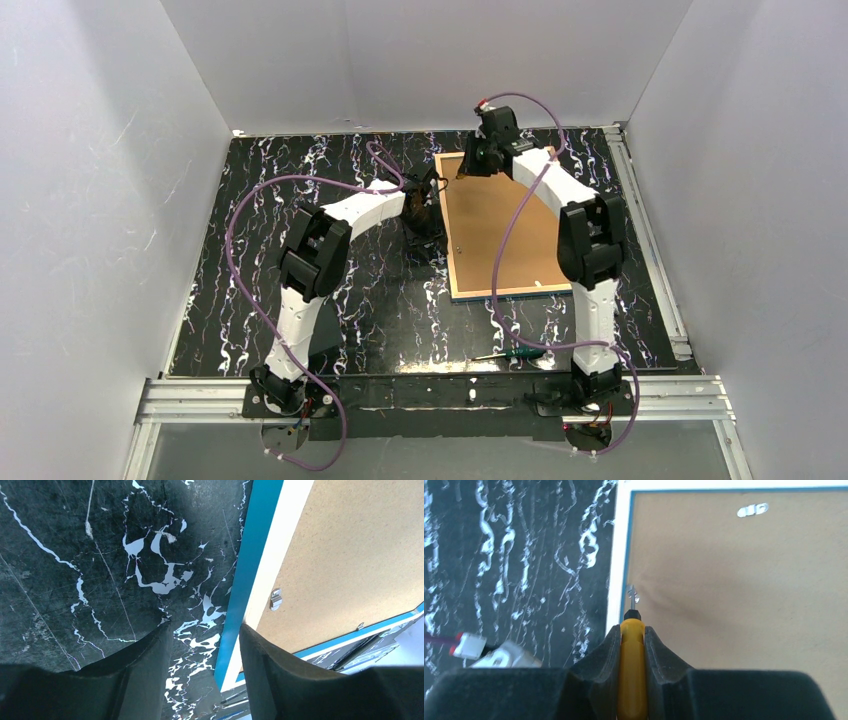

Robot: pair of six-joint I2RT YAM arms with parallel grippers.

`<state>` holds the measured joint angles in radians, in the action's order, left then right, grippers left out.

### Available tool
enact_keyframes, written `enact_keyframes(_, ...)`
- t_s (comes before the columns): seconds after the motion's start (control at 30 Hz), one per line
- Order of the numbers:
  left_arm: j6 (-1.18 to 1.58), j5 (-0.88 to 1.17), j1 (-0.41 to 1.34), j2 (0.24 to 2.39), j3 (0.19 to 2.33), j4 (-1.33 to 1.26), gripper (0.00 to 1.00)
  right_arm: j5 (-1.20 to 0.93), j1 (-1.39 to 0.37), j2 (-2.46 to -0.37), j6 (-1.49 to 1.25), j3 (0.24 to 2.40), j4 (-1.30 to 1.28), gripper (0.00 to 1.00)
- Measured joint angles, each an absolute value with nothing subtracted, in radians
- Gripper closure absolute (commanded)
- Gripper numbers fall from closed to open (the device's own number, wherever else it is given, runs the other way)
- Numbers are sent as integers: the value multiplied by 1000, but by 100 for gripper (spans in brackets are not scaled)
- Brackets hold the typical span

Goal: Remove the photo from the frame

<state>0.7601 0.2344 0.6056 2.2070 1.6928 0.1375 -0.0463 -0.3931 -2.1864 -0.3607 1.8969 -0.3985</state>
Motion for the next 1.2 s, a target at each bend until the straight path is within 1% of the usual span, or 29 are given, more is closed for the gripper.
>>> enact_keyframes(0.1, 759, 234, 606, 2207, 1693, 138, 50, -96, -400, -2092, -362, 1750, -345, 99)
enact_keyframes(0.3, 759, 234, 606, 2207, 1693, 138, 50, -126, -414, -2067, -359, 1692, -311, 99)
enact_keyframes(0.57, 759, 234, 606, 2207, 1693, 138, 50, -101, -421, -2084, -350, 1696, -310, 99)
enact_keyframes(0.77, 758, 234, 606, 2207, 1693, 138, 50, -63, -420, -2134, -337, 1745, -313, 99)
enact_keyframes(1.2, 757, 233, 606, 2207, 1693, 138, 50, -72, -420, -2160, -323, 1796, -350, 99)
